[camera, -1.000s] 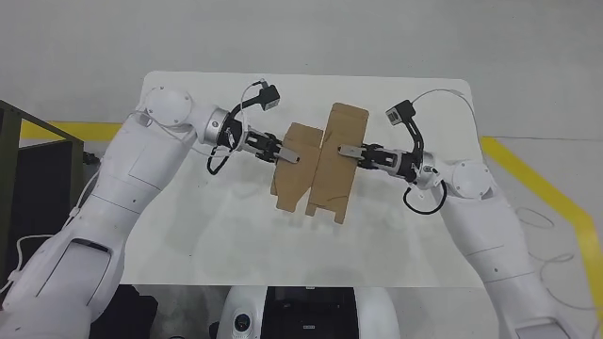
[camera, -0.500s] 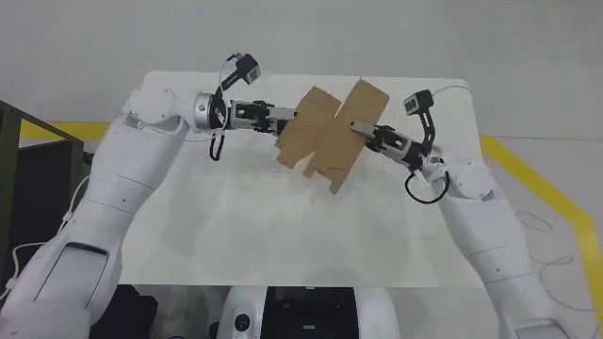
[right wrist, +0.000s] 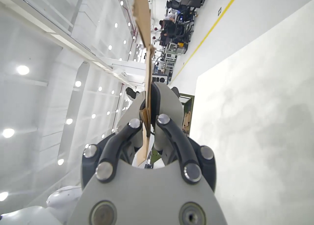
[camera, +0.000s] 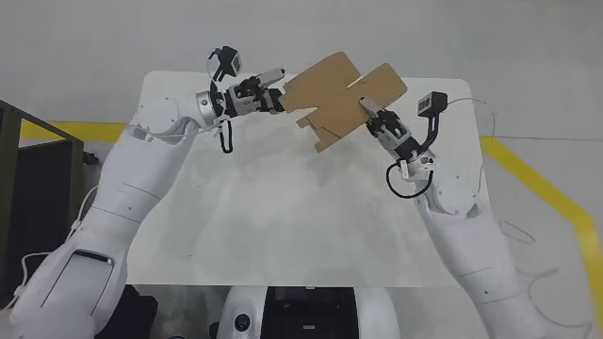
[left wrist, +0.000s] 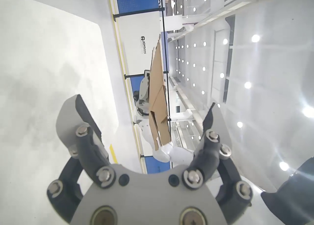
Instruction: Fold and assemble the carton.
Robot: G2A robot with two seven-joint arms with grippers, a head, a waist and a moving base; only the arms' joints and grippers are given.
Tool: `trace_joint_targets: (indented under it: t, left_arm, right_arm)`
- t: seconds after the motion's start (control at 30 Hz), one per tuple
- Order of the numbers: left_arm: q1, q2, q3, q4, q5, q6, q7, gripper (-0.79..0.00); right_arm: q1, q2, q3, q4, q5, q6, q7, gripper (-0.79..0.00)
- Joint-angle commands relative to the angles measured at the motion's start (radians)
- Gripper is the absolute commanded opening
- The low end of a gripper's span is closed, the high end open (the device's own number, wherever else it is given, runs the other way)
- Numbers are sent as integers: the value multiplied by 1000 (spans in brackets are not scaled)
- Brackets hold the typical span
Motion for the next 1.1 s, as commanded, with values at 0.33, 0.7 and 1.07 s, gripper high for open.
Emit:
trace_joint_targets:
  t: [0.33,0.7,1.07]
  left_arm:
    - [10,-15,27,-22,91,-44,57,0]
    - [3,-27,33,-11,108,-32,66,-416]
    - [1,-36,29,-6,120,-18,74,-671]
  right_arm:
    - [-25,-18,-45,-67,-120,98,-164,-785]
    - [-31,-28,-49,-72,-146,107,-176,-785]
    - [-45,-33,-39,-87,-169,106,-178,-785]
